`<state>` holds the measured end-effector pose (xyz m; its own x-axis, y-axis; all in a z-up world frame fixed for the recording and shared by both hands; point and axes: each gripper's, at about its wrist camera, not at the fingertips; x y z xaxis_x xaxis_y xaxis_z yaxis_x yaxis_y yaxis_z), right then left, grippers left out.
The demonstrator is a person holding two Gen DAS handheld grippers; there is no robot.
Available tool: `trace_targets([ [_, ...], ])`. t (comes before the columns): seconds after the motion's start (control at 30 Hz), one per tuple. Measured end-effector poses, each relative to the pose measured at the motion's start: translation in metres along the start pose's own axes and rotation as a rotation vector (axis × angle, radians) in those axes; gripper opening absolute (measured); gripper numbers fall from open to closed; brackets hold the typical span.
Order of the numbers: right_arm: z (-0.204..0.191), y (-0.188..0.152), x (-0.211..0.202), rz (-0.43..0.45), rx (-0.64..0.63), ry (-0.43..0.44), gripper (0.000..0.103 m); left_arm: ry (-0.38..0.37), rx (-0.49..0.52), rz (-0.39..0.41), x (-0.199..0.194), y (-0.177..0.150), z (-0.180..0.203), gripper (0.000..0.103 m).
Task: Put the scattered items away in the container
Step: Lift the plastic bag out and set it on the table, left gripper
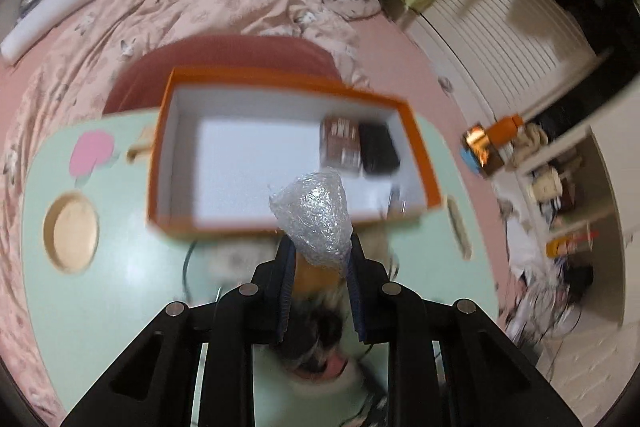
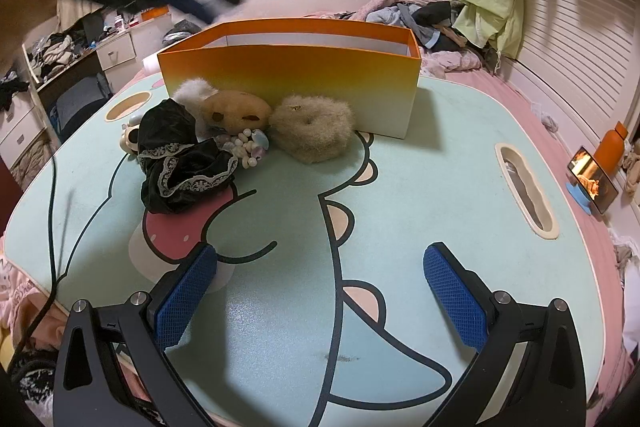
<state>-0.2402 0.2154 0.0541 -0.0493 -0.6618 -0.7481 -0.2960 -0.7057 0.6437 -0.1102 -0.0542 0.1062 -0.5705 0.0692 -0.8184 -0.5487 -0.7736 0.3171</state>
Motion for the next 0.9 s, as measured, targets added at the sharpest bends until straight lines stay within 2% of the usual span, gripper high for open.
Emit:
trace_targets([
  [0.13,0.001,0.000,0.000,0.000,0.002,-0.001,0.103,0.004,-0.014,0.006,0.007,-0.045,-0.021,0.022],
  [0.3,0.002,0.000,-0.001,0.000,0.005,-0.004,0.103,0.052,-0.044,0.113,0.007,-0.093,-0.044,0.023],
  [0.37,0.003,0.000,-0.001,0.001,0.005,-0.004,0.103,0.046,-0.075,0.134,0.016,-0.106,-0.054,0.023],
  [0.43,0.003,0.000,-0.001,0.001,0.005,-0.005,0.103,0.023,-0.084,0.145,0.028,-0.116,-0.061,0.032],
  [0.47,0.003,0.000,-0.001,0.001,0.006,-0.005,0.103,0.025,-0.070,0.188,0.027,-0.120,-0.061,0.039],
  [0.5,0.003,0.000,-0.001,0.000,0.005,-0.006,0.103,0.040,-0.059,0.216,0.026,-0.123,-0.060,0.061],
  [0.53,0.003,0.000,-0.002,0.002,0.007,-0.008,0.103,0.053,-0.052,0.239,0.024,-0.127,-0.058,0.087],
  [0.57,0.004,-0.001,-0.003,0.002,0.008,-0.008,0.103,0.063,-0.055,0.260,0.024,-0.130,-0.057,0.097],
  [0.6,0.004,-0.001,-0.003,0.002,0.009,-0.007,0.103,0.061,-0.060,0.281,0.023,-0.134,-0.058,0.102],
  [0.63,0.004,-0.001,-0.003,0.002,0.010,-0.007,0.103,0.054,-0.047,0.289,0.023,-0.138,-0.058,0.102],
  [0.73,0.006,-0.001,-0.004,0.002,0.010,-0.009,0.103,0.111,-0.005,0.335,0.027,-0.149,-0.049,0.102],
  [0.83,0.005,-0.001,-0.004,0.002,0.011,-0.010,0.103,0.223,0.068,0.319,0.035,-0.152,-0.036,0.103],
  [0.9,0.006,-0.001,-0.004,0.001,0.011,-0.013,0.103,0.326,0.134,0.289,0.045,-0.153,-0.025,0.103],
])
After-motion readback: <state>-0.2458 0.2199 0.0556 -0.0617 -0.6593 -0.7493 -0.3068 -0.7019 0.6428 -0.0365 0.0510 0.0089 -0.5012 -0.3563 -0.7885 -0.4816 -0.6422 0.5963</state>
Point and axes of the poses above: each gripper's, at about its wrist camera, not at the fingertips, and x roughly the way its jaws point, z to its right, y to its top, and after that the axes turned 7 degrees about -z, right-handed
